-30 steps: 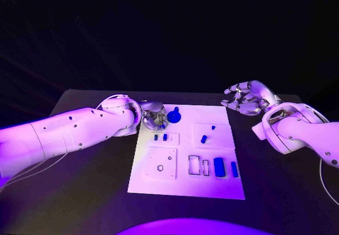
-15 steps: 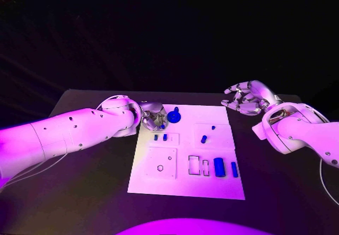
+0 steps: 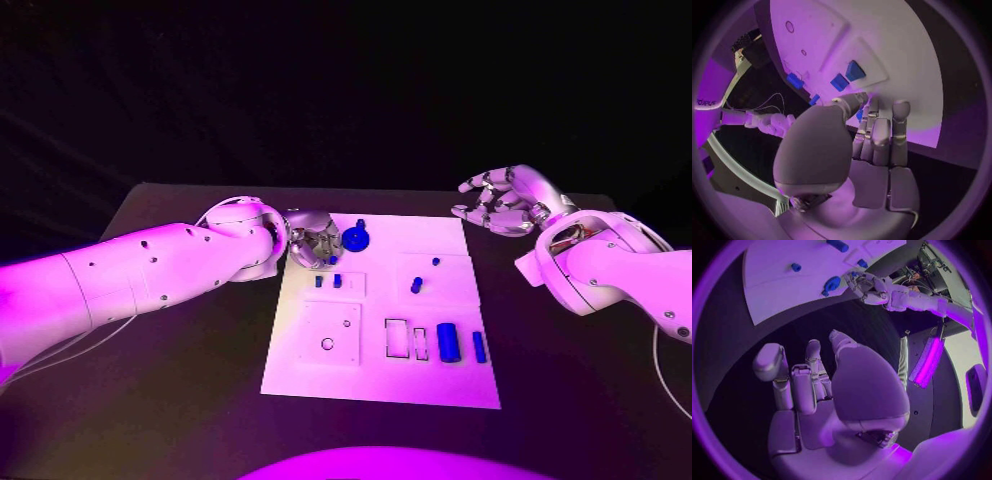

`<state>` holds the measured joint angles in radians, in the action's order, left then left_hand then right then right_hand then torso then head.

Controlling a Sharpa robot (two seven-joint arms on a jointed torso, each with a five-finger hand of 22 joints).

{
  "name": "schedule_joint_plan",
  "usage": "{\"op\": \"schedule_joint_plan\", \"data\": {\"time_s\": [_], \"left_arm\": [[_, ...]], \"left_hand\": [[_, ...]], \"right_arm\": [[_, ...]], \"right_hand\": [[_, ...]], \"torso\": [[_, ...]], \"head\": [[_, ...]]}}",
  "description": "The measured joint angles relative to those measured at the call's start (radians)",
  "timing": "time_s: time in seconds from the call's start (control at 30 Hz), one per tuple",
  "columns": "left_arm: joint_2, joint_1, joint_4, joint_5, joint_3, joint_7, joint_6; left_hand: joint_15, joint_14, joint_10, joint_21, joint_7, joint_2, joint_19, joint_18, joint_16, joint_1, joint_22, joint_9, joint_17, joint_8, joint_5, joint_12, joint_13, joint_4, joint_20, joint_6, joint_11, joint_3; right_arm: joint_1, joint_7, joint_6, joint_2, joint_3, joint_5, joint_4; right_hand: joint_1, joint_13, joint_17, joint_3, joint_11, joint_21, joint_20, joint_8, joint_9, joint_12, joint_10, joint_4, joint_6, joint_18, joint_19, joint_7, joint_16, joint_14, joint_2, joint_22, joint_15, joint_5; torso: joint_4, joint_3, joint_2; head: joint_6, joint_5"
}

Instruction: Assemble the parts on the task board

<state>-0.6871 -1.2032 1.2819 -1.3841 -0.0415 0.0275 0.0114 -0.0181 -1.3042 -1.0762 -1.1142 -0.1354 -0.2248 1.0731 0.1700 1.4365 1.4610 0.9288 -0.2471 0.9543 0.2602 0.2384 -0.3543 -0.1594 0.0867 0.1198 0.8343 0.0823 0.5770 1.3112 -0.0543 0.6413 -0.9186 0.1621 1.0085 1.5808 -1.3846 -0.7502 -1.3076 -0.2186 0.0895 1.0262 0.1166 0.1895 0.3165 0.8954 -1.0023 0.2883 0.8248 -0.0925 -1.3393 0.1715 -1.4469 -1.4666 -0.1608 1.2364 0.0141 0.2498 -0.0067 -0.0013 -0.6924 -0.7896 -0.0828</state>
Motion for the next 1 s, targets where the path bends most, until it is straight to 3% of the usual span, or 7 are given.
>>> {"op": "schedule_joint_plan", "data": {"time_s": [0.4,0.43,0.67,0.77,0.83,0.9,1.0], "left_arm": [[-0.005,0.0,-0.001,0.003,0.0,0.006,0.0],[-0.006,0.0,-0.001,0.003,0.001,0.007,0.0],[-0.025,-0.001,-0.005,0.007,0.002,0.009,-0.001],[-0.04,-0.001,-0.006,0.019,0.004,0.008,-0.008],[-0.053,0.0,-0.007,0.035,0.006,0.005,-0.019],[-0.068,0.001,-0.006,0.065,0.01,-0.002,-0.037],[-0.092,0.0,0.005,0.122,0.018,-0.022,-0.069]], "left_hand": [[0.0,0.007,0.0,0.004,0.007,-0.004,0.0,0.0,0.0,-0.004,-0.004,0.013,-0.008,-0.027,0.0,0.012,-0.005,0.0,0.0,-0.032,0.0,0.0],[0.0,0.007,0.0,0.004,0.007,-0.004,-0.004,0.0,0.0,-0.004,-0.006,0.013,-0.01,-0.029,0.0,0.012,-0.005,0.0,-0.004,-0.036,0.0,0.0],[-0.004,0.018,0.001,0.018,0.009,-0.004,-0.017,0.0,-0.006,-0.004,-0.02,0.017,-0.03,-0.036,0.0,0.026,-0.007,0.0,0.001,-0.044,0.001,0.0],[-0.007,0.044,0.012,0.035,-0.008,-0.004,-0.036,0.0,-0.021,-0.004,-0.038,0.016,-0.065,-0.032,0.003,0.033,-0.009,-0.006,0.003,-0.02,0.012,0.006],[-0.006,0.076,0.012,0.061,-0.02,0.001,-0.068,0.0,-0.043,0.001,-0.071,0.01,-0.122,-0.007,0.004,0.03,-0.017,-0.022,0.003,0.026,0.013,0.012],[-0.005,0.077,-0.01,0.059,-0.027,0.015,-0.071,0.0,-0.045,0.015,-0.07,0.001,-0.119,0.015,0.004,-0.003,-0.038,-0.041,0.0,0.065,0.011,0.013],[-0.006,0.089,-0.014,0.06,-0.032,0.018,-0.087,0.0,-0.056,0.018,-0.075,-0.002,-0.141,0.024,0.004,-0.032,-0.059,-0.051,-0.001,0.083,0.011,0.012]], "right_arm": [[0.0,-0.004,-0.004,-0.001,0.0,0.002,-0.002],[0.0,-0.005,-0.007,-0.001,0.0,0.003,-0.003],[-0.004,-0.015,-0.042,0.0,0.0,0.017,-0.017],[-0.006,-0.02,-0.079,0.002,0.0,0.032,-0.026],[-0.008,-0.022,-0.108,0.005,0.0,0.05,-0.032],[-0.011,-0.025,-0.144,0.01,0.001,0.082,-0.039],[-0.017,-0.03,-0.193,0.018,0.001,0.15,-0.05]], "right_hand": [[-0.002,0.009,0.0,-0.003,0.0,-0.024,-0.004,0.0,0.0,-0.012,0.001,-0.002,0.0,-0.006,0.004,0.0,0.008,0.0,-0.002,-0.013,0.0,0.0],[-0.002,0.019,0.0,-0.01,-0.001,-0.039,-0.007,0.0,0.0,-0.027,0.009,-0.002,-0.001,-0.016,0.007,-0.001,0.014,0.0,-0.008,-0.021,0.0,0.0],[-0.055,0.207,0.002,-0.104,-0.002,-0.095,-0.006,0.016,0.005,-0.257,0.023,-0.012,0.012,-0.016,0.013,0.0,0.035,0.0,-0.06,-0.049,0.0,0.0],[-0.089,0.311,0.001,-0.161,0.0,-0.083,-0.009,0.025,0.009,-0.38,0.021,-0.03,0.036,-0.016,0.009,-0.009,0.039,0.0,-0.08,-0.034,0.0,-0.02],[-0.099,0.384,0.0,-0.203,0.001,-0.062,-0.009,0.03,0.009,-0.46,-0.003,-0.048,0.066,-0.016,-0.003,-0.011,0.03,0.0,-0.091,-0.016,0.0,-0.052],[-0.104,0.426,0.0,-0.233,-0.002,-0.032,-0.013,0.034,0.01,-0.503,-0.02,-0.064,0.086,-0.016,-0.017,-0.014,0.029,0.0,-0.096,0.006,0.0,-0.086],[-0.104,0.469,0.0,-0.256,-0.006,0.01,-0.021,0.035,0.011,-0.544,-0.034,-0.085,0.101,-0.016,-0.029,-0.023,0.029,0.0,-0.096,0.035,0.0,-0.105]], "torso": [[-0.0005,0.0006,0.0],[-0.0005,0.0006,0.0],[-0.001,0.0008,0.0],[-0.0011,0.0008,0.0],[-0.0014,0.0008,0.0],[-0.0017,0.0007,0.0],[-0.0021,0.0007,0.0]], "head": [[0.0,-0.001],[0.0,-0.001],[0.002,0.002],[0.003,0.004],[0.005,0.007],[0.008,0.011],[0.012,0.023]]}}
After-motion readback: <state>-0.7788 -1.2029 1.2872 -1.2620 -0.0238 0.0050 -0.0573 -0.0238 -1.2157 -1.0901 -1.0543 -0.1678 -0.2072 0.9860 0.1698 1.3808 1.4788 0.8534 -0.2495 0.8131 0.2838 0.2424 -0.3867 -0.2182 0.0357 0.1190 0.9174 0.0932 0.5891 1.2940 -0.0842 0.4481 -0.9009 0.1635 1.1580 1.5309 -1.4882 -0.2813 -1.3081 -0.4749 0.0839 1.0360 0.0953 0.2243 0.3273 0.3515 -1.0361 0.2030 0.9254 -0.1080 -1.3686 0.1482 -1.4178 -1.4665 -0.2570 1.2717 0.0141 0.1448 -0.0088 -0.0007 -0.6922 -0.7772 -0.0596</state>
